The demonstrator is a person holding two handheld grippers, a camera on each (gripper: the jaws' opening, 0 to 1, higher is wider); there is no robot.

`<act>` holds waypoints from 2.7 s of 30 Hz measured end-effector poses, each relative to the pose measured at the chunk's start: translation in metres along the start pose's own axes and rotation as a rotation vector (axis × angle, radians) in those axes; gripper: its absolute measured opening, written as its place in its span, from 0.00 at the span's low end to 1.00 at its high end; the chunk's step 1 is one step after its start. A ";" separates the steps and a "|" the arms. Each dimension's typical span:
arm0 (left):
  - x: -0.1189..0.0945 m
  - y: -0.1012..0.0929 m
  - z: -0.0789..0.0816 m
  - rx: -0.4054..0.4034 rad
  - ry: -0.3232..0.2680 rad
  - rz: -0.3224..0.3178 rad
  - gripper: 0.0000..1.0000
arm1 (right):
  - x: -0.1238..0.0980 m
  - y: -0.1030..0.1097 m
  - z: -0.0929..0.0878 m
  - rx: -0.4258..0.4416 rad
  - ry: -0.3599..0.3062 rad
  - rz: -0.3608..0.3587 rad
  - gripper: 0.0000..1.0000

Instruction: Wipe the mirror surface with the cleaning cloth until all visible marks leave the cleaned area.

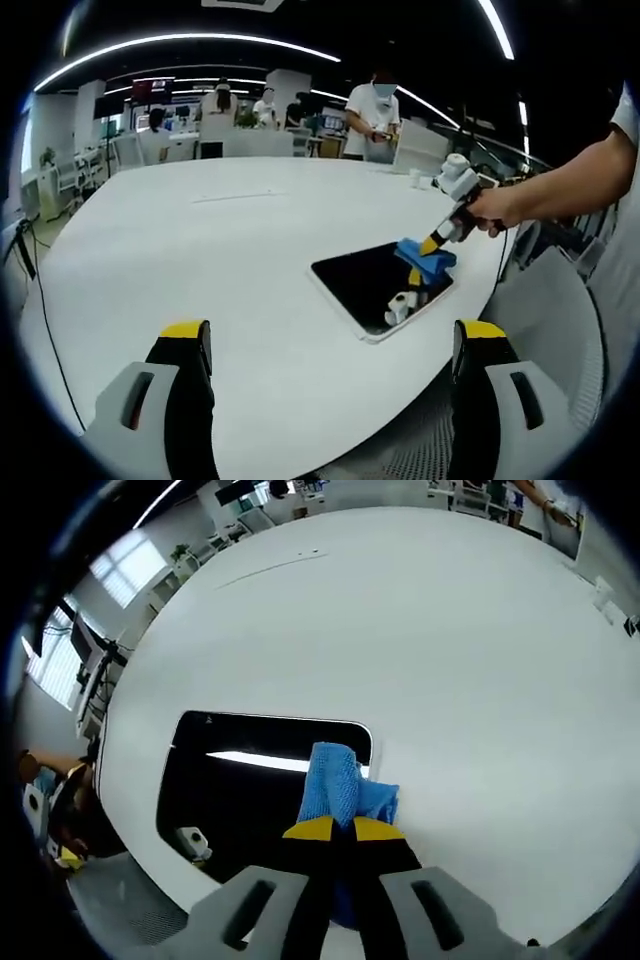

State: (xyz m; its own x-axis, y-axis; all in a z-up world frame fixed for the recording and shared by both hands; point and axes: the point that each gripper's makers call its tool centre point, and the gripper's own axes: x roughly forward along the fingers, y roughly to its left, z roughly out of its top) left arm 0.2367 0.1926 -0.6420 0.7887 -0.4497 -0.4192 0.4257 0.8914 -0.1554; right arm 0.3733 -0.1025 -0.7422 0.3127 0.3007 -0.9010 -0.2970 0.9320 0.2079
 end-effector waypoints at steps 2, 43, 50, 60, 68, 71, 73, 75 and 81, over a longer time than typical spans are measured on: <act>0.000 0.002 0.000 -0.006 0.001 0.008 0.99 | -0.002 -0.001 -0.002 -0.001 0.001 -0.004 0.00; 0.009 -0.007 -0.007 -0.080 0.014 0.012 0.99 | -0.009 0.001 -0.016 0.006 -0.016 -0.064 0.00; 0.016 -0.009 0.000 -0.086 0.000 0.017 0.99 | -0.015 0.005 -0.029 -0.012 -0.014 -0.071 0.00; 0.018 -0.018 0.000 -0.003 0.007 -0.009 0.99 | -0.020 0.008 -0.042 0.026 -0.009 -0.056 0.00; 0.026 -0.022 0.003 -0.049 -0.005 0.001 0.99 | -0.020 0.013 -0.047 0.028 -0.001 -0.042 0.00; 0.028 -0.021 -0.001 -0.008 0.008 0.004 0.99 | -0.020 0.014 -0.049 0.020 0.007 -0.039 0.00; 0.028 -0.020 -0.003 -0.014 0.010 0.003 0.99 | -0.020 0.014 -0.050 0.027 0.007 -0.033 0.00; 0.027 -0.019 -0.004 -0.019 0.008 0.009 0.99 | -0.021 0.014 -0.051 0.035 0.012 -0.028 0.00; 0.029 -0.021 -0.006 -0.034 0.003 0.004 0.99 | -0.020 0.016 -0.051 0.039 0.015 -0.026 0.00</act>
State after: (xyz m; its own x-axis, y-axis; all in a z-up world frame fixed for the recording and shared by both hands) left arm 0.2478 0.1614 -0.6561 0.7890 -0.4458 -0.4227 0.4068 0.8947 -0.1843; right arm 0.3160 -0.1041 -0.7409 0.3061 0.2739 -0.9117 -0.2539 0.9465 0.1991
